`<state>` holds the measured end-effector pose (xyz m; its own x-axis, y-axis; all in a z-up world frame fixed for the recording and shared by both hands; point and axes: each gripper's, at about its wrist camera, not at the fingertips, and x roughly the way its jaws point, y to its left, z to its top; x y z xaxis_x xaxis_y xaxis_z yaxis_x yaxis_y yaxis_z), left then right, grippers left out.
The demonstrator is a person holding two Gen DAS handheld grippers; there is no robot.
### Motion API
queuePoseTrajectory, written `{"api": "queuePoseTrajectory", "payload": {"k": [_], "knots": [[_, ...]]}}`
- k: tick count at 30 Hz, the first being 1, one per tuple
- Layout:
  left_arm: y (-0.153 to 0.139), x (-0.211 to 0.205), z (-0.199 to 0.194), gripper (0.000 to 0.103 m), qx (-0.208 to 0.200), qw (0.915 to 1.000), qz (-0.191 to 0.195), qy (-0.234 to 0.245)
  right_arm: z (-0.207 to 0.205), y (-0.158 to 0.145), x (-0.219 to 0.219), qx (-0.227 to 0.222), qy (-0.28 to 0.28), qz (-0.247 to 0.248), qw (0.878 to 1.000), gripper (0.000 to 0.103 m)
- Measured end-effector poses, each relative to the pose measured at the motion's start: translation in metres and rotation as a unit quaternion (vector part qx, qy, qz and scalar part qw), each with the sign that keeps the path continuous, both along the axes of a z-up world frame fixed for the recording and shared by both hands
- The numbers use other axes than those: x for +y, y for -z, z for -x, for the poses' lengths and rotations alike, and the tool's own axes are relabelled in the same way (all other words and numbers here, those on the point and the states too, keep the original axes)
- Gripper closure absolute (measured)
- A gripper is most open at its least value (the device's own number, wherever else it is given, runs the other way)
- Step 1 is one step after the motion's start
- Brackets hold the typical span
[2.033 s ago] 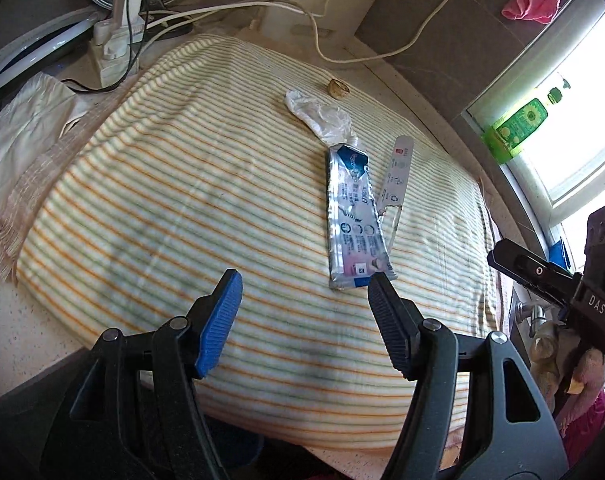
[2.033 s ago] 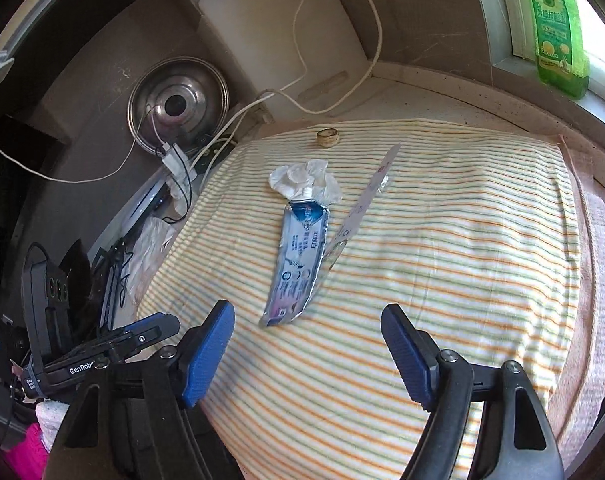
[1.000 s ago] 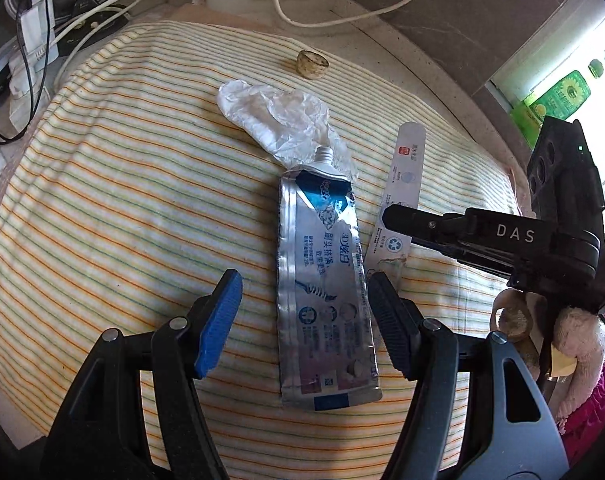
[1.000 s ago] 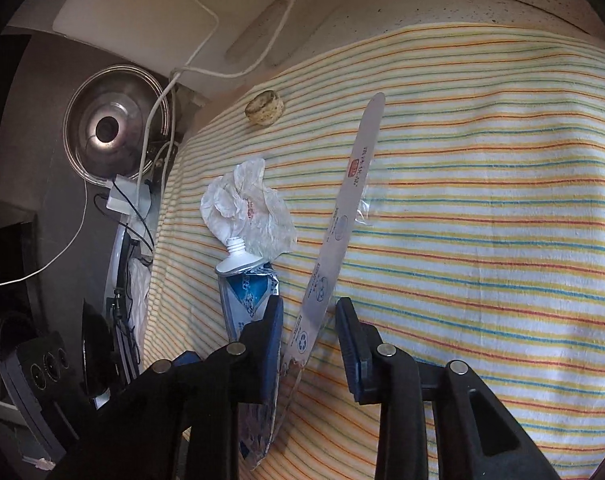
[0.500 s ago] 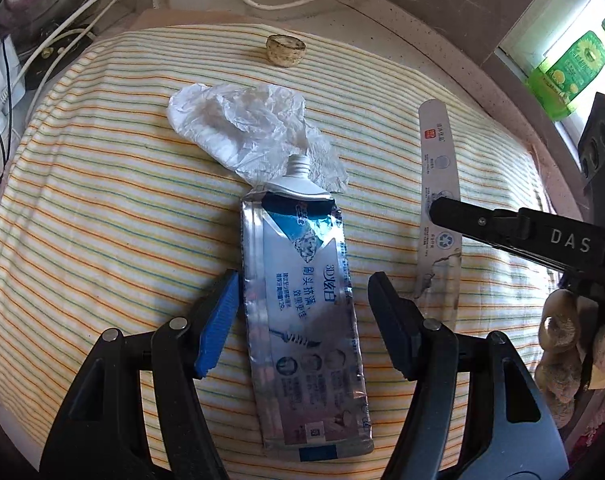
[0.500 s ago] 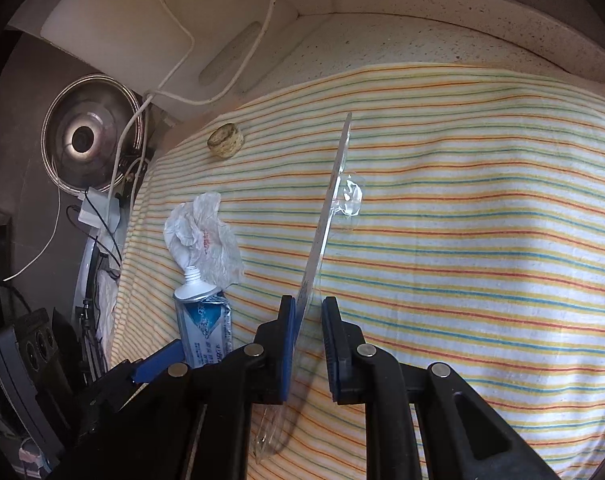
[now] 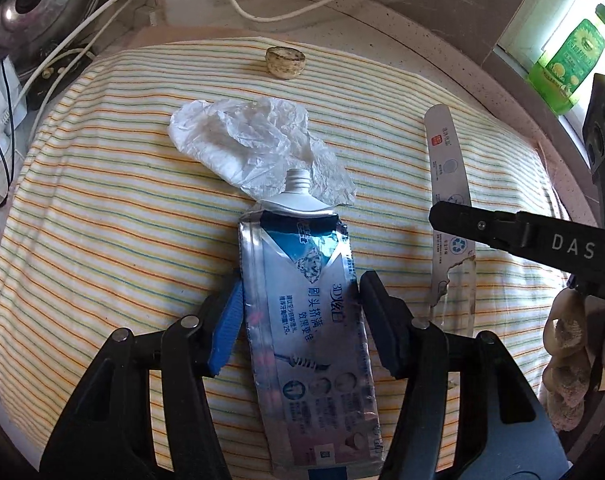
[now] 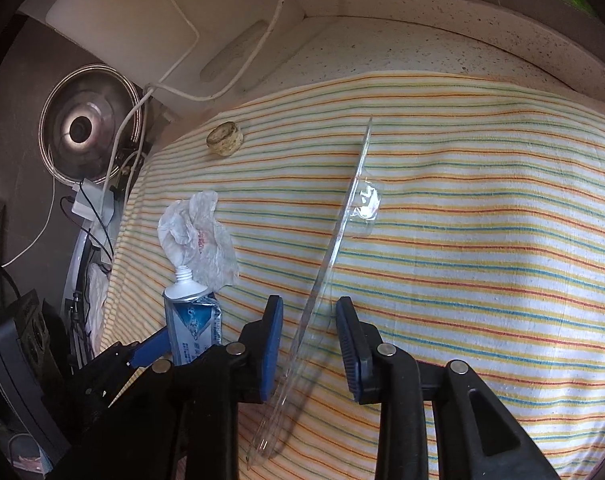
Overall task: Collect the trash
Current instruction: 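Grasp the toothpaste tube with the left tool while the right tool grasps the clear plastic strip, then carry the toothpaste tube and plastic strip down to the blue basket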
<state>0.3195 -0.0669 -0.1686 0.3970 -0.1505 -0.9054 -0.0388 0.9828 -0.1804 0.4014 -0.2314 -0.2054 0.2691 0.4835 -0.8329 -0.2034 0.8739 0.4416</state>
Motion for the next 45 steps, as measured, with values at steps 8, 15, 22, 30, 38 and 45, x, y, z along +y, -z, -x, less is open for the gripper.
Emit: {"api": "queuePoseTrajectory", "payload": {"k": [8, 15, 22, 30, 38, 45], "knots": [[-0.023, 0.023, 0.030, 0.045, -0.024, 0.9990, 0.036, -0.016, 0.007, -0.002, -0.009, 0.006, 0.008, -0.013, 1.000, 0.093], [-0.051, 0.032, 0.058, 0.045, -0.057, 0.9970, 0.049, -0.017, 0.027, -0.022, -0.015, -0.009, 0.009, -0.039, 0.999, 0.093], [-0.074, 0.040, 0.084, 0.045, -0.086, 0.9946, 0.056, -0.009, 0.056, -0.043, -0.024, -0.018, 0.014, -0.070, 0.997, 0.093], [-0.088, 0.059, 0.121, 0.045, -0.101, 0.9926, 0.066, -0.007, 0.098, -0.069, -0.020, -0.037, 0.010, -0.091, 0.995, 0.093], [-0.092, 0.086, 0.167, 0.045, -0.105, 0.9924, 0.064, -0.012, 0.146, -0.081, 0.000, -0.042, -0.007, -0.104, 0.994, 0.093], [-0.087, 0.111, 0.210, 0.045, -0.099, 0.9931, 0.061, -0.017, 0.191, -0.078, 0.025, -0.031, -0.027, -0.108, 0.993, 0.093]]}}
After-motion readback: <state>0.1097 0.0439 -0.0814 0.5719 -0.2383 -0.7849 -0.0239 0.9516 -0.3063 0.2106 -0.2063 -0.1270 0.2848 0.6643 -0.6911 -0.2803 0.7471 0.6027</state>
